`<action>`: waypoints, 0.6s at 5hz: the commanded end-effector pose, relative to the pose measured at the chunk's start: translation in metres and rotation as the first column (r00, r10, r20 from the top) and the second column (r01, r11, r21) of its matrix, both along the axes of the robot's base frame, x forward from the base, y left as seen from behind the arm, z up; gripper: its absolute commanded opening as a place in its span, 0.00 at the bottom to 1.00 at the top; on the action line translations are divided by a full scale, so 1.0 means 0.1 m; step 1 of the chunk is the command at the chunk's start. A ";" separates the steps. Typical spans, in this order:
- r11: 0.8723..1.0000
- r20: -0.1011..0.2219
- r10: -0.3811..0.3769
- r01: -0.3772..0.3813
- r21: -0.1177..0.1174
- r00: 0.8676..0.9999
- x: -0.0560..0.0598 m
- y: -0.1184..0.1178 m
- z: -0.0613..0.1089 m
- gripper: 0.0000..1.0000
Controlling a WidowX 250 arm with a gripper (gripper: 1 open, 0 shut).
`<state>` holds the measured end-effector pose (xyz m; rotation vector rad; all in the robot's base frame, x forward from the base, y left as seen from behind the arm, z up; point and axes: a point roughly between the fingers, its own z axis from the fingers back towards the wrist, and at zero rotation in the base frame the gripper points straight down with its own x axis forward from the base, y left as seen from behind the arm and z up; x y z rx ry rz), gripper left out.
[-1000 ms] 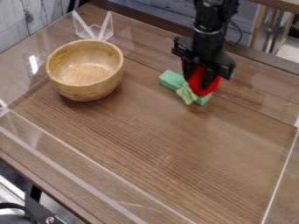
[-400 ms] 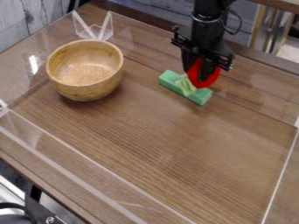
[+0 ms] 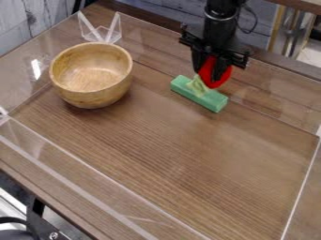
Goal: Move the red fruit to the right
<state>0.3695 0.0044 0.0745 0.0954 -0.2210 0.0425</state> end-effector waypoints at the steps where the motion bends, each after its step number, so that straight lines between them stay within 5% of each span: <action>1: 0.999 0.042 -0.036 0.036 0.008 0.998 0.03 -0.01 0.12 0.00; 3: 0.999 0.121 -0.032 0.032 -0.002 0.992 -0.16 -0.24 0.37 0.00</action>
